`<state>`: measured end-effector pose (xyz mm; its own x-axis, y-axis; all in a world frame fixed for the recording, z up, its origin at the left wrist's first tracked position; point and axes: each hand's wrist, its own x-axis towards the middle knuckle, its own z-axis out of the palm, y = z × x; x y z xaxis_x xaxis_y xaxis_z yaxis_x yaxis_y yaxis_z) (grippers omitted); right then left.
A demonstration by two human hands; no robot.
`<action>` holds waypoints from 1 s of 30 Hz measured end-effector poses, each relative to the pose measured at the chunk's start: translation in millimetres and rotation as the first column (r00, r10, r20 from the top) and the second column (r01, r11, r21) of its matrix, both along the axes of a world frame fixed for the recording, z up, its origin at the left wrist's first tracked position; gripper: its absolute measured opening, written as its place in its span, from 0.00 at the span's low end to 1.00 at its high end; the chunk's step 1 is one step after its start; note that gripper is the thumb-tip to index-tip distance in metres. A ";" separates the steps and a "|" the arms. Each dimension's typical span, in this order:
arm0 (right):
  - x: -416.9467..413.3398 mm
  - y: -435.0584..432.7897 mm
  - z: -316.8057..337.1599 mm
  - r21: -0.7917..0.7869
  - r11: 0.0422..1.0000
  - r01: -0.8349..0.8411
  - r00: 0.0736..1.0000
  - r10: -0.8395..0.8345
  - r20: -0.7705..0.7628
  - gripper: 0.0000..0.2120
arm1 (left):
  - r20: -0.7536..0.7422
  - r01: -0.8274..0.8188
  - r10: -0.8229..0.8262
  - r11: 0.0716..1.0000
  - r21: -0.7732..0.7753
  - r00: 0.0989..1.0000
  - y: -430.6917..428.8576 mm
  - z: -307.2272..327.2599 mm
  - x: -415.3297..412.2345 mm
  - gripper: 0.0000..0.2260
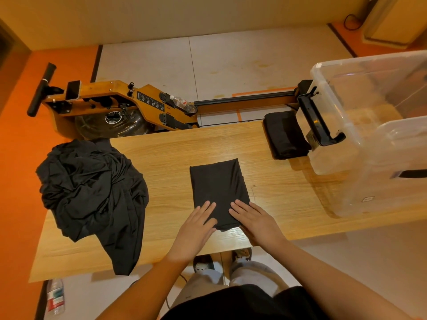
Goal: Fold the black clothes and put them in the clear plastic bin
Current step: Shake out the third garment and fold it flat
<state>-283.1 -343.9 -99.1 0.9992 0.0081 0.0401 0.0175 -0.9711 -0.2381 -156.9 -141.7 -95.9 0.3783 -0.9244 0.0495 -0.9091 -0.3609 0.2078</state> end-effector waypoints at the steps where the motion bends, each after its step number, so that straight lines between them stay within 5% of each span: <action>1: 0.1 -1.4 0.8 0.003 1.000 0.003 1.000 -0.003 -0.002 0.20 | -0.060 -0.027 0.025 0.999 -0.028 0.998 -1.1 4.2 0.3 0.05; 5: -2.1 -0.7 9.3 0.025 0.999 0.019 0.994 -0.016 -0.104 0.29 | -0.442 -0.276 0.232 0.960 -0.037 0.867 -8.0 27.5 5.7 0.11; 13: 16.2 -5.5 27.0 0.130 0.984 0.125 0.992 -0.124 -0.017 0.20 | -0.443 -0.280 0.267 0.959 0.035 0.856 -18.1 52.8 29.0 0.05; 16: 27.0 -15.6 37.3 0.220 0.964 0.149 0.988 -0.134 -0.083 0.16 | -0.648 -0.400 0.309 0.917 0.007 0.696 -19.9 52.5 36.3 0.02; 22: 62.8 -29.1 55.8 0.617 0.667 0.418 0.904 -0.374 -0.209 0.07 | -0.873 -0.614 0.341 0.787 0.062 0.348 -36.5 67.5 65.4 0.03; 24: 78.7 -36.5 59.8 0.658 0.588 0.471 0.873 -0.417 -0.252 0.05 | -0.916 -0.588 0.321 0.799 0.126 0.239 -41.8 70.2 72.6 0.12; 27: 94.5 -46.0 63.7 0.701 0.493 0.515 0.846 -0.422 -0.325 0.05 | -0.929 -0.475 0.324 0.855 0.207 0.177 -42.2 63.1 71.7 0.29; 30: 101.1 -54.3 64.8 0.722 0.451 0.524 0.841 -0.410 -0.354 0.05 | -0.948 -0.541 0.296 0.819 0.191 0.113 -42.0 59.9 77.2 0.25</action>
<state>-182.1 -398.3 -34.3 0.8386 -0.4376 -0.3244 -0.4620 -0.2560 -0.8491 -79.7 -183.7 -36.0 0.5844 -0.6205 -0.5230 0.2656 -0.4628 0.8457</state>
